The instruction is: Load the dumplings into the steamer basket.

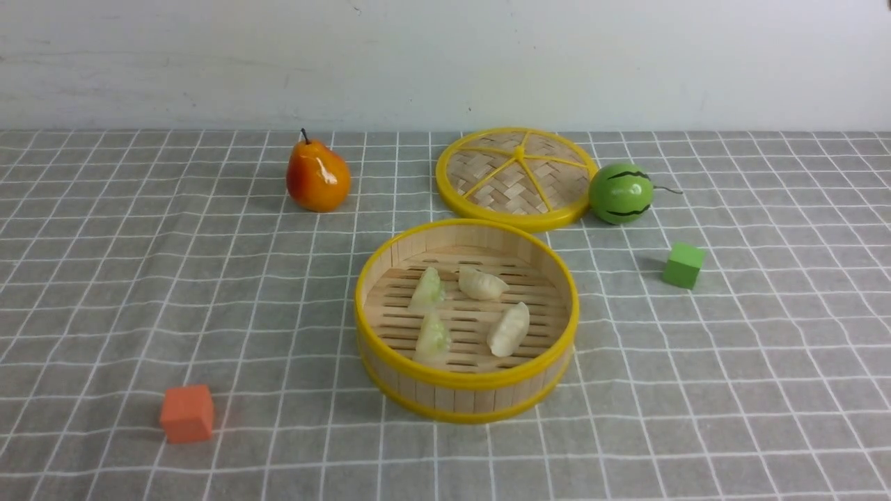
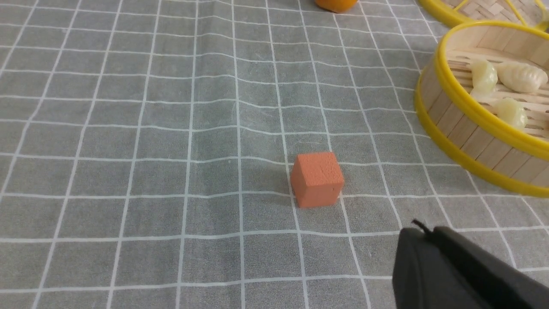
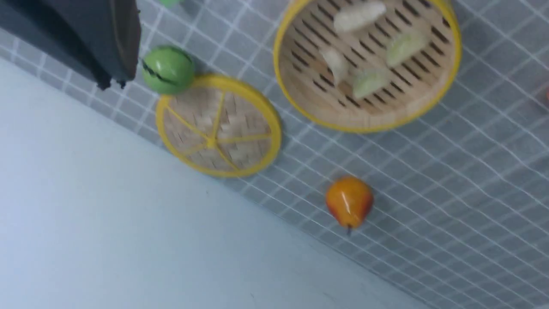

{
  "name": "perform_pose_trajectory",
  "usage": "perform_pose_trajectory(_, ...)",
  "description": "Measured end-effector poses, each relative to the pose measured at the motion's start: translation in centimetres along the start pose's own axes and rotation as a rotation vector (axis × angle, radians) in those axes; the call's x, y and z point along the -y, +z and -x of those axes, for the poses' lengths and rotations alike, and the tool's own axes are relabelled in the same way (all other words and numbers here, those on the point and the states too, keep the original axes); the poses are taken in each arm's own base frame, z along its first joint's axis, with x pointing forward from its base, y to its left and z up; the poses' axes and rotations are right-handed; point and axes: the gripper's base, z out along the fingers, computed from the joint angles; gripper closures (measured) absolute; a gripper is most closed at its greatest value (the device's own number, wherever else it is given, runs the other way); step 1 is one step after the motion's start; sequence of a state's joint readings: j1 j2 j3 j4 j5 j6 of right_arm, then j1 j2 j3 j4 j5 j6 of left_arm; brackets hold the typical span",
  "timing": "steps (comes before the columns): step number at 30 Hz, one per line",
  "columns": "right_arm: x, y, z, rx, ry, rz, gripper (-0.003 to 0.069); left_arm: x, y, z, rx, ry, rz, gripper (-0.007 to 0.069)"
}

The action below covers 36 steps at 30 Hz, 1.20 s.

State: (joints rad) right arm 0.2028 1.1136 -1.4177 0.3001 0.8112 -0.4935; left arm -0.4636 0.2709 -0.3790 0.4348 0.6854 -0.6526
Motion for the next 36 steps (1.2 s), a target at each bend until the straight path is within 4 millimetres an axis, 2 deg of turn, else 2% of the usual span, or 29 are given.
perform_pose_trajectory(4,-1.7,-2.2,-6.3,0.005,0.054,-0.07,0.0673,0.0,0.0,0.0,0.0,0.0,0.0,0.0603)
perform_pose_trajectory(5,-1.8,-2.3,-6.7,0.012,0.058,-0.075,0.0673,0.0,0.0,0.0,0.0,0.0,0.0,0.0603)
perform_pose_trajectory(7,-3.0,-3.8,-11.0,0.166,0.112,-0.15,0.067,0.0,0.0,0.0,0.0,0.0,0.0,0.0598)
perform_pose_trajectory(9,-3.4,-4.4,-13.4,0.276,0.131,-0.209,0.067,0.0,0.0,0.0,0.0,0.0,0.0,0.0596)
perform_pose_trajectory(10,-3.7,-4.5,-15.5,0.355,0.135,-0.261,0.067,0.0,0.0,0.0,0.0,0.0,0.0,0.0594)
perform_pose_trajectory(16,-4.8,-3.7,-22.0,0.42,0.095,-0.352,0.0666,0.0,0.0,0.0,0.0,0.0,0.0,0.0587)
perform_pose_trajectory(23,-5.9,-1.8,-28.7,0.293,0.175,-0.353,0.0659,0.0,0.0,0.0,0.0,0.0,0.0,0.0581)
perform_pose_trajectory(25,-6.2,-1.5,-30.0,0.237,0.196,-0.344,0.0659,0.0,0.0,0.0,0.0,0.0,0.0,0.0578)
perform_pose_trajectory(27,-6.2,-1.5,-30.4,0.201,0.182,-0.353,0.0658,0.0,0.0,0.0,0.0,0.0,0.0,0.0575)
perform_pose_trajectory(36,-6.6,-2.7,-30.9,0.194,0.112,-0.381,0.0655,0.0,0.0,0.0,-0.005,0.0,0.005,0.0568)
